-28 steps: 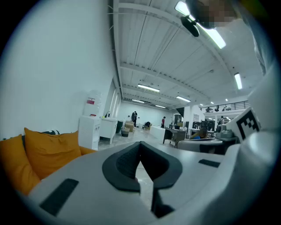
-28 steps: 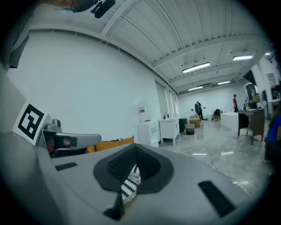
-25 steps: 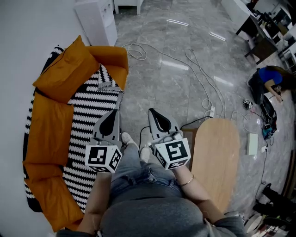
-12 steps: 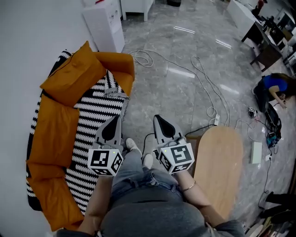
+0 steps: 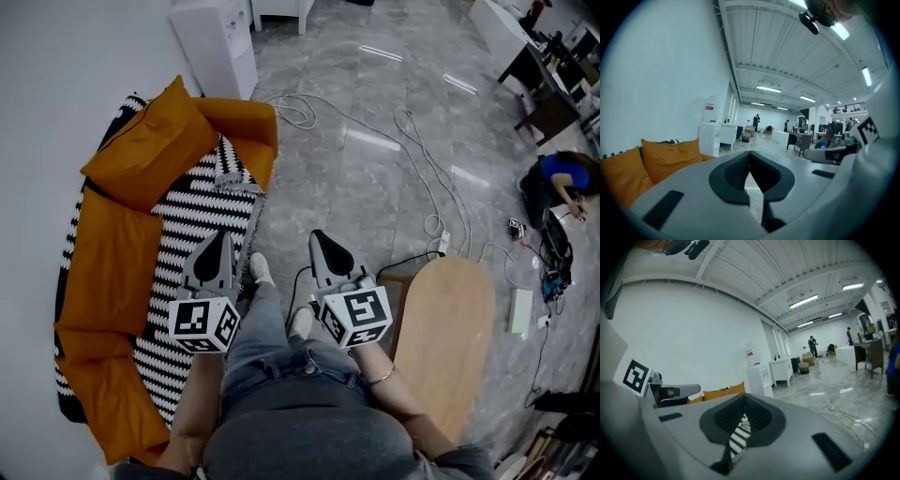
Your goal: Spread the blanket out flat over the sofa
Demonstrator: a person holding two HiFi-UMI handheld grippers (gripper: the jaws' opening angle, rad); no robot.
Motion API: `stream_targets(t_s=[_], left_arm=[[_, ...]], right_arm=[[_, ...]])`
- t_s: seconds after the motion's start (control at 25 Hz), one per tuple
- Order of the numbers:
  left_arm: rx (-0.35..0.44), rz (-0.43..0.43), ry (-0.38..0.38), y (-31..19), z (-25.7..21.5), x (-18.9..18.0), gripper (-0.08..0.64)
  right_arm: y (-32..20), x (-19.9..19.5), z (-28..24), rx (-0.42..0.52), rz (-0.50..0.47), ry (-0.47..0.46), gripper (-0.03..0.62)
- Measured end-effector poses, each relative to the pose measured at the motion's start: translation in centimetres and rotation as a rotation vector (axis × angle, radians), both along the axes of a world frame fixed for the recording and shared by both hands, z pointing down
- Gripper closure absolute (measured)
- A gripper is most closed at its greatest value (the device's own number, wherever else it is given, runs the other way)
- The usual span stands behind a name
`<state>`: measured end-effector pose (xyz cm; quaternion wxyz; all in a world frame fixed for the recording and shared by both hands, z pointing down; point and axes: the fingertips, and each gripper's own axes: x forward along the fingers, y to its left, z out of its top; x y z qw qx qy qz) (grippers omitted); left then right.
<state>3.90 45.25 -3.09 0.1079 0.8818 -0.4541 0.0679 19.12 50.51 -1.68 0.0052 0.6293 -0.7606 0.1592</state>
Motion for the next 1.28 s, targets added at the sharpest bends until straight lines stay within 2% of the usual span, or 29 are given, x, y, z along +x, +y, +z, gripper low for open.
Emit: stream_targets(t_s=[0.36, 0.56, 0.88, 1.28], left_arm=[[-0.039, -0.029, 0.006, -8.0, 2.7, -2.5, 0.541], [-0.087, -0.047, 0.005, -13.7, 4.7, -3.7, 0.542], [-0.132, -0.026, -0.005, -23.1, 6.6, -5.7, 0.542], [-0.190, -0.020, 0.017, -28.2, 9.5, -7.5, 0.542]], right_arm=[[-7.2, -2.1, 2.1, -0.052, -0.030, 0.030, 0.581], [-13.9, -3.4, 2.8, -0.064, -0.058, 0.040, 0.581], [-24.5, -7.0, 4.9, -0.118, -0.095, 0.043, 0.581], [-30.0, -10.8, 8.3, -0.199, -0.171, 0.087, 0.581]])
